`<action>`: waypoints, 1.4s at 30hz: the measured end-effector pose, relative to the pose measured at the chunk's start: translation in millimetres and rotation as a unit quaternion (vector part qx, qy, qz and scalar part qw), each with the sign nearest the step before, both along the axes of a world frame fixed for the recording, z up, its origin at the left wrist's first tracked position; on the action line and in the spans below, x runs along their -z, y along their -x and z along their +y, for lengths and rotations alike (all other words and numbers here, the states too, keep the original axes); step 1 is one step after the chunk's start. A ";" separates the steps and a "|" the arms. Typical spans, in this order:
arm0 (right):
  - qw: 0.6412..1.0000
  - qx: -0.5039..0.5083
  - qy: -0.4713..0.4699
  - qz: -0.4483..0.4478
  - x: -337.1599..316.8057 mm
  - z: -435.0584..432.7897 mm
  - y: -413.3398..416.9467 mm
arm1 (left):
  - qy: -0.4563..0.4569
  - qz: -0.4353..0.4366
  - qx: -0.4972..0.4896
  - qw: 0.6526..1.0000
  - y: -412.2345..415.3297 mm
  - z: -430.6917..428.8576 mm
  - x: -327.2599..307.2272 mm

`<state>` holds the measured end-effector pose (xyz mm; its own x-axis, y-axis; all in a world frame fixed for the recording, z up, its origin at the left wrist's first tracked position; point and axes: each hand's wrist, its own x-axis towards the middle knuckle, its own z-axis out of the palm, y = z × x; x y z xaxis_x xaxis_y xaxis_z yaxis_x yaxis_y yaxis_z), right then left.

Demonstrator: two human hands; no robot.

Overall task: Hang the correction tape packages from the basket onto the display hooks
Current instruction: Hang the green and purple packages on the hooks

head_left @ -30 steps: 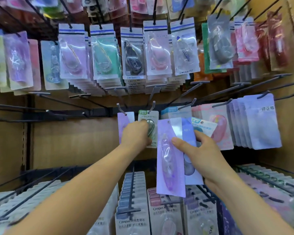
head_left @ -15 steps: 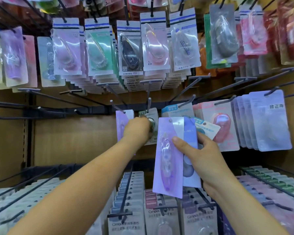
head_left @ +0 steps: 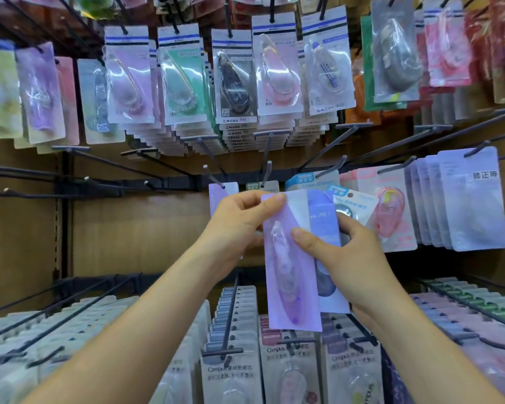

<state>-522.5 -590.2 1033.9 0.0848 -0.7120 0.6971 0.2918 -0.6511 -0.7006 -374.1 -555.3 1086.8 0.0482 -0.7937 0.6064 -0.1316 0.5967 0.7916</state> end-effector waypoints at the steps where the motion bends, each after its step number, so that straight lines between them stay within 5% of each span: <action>1: 1.000 0.004 0.007 0.007 -0.2 2.6 -0.1 | -0.002 0.017 -0.005 1.000 1.9 2.2 0.9; 15: 0.992 0.004 0.062 0.110 4.7 22.4 14.1 | 0.108 0.232 -0.170 0.952 -38.4 31.1 6.7; 26: 0.991 -0.061 0.067 0.094 5.2 13.2 3.2 | 0.190 0.058 -0.271 0.942 -54.9 32.6 -28.4; 31: 0.989 -0.066 0.067 0.112 6.1 11.1 -5.3 | 0.160 0.003 -0.292 0.943 -57.3 37.9 -33.6; 42: 0.978 -0.082 0.115 0.156 0.4 22.8 -19.7 | 0.076 0.040 -0.200 0.976 -53.1 37.7 -48.9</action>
<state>-502.8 -567.4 1033.5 0.4183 -0.4977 0.7598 0.2016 -0.7647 -0.6120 -321.0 -517.6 1135.7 0.3871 -0.6028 0.6977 -0.3190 0.6224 0.7147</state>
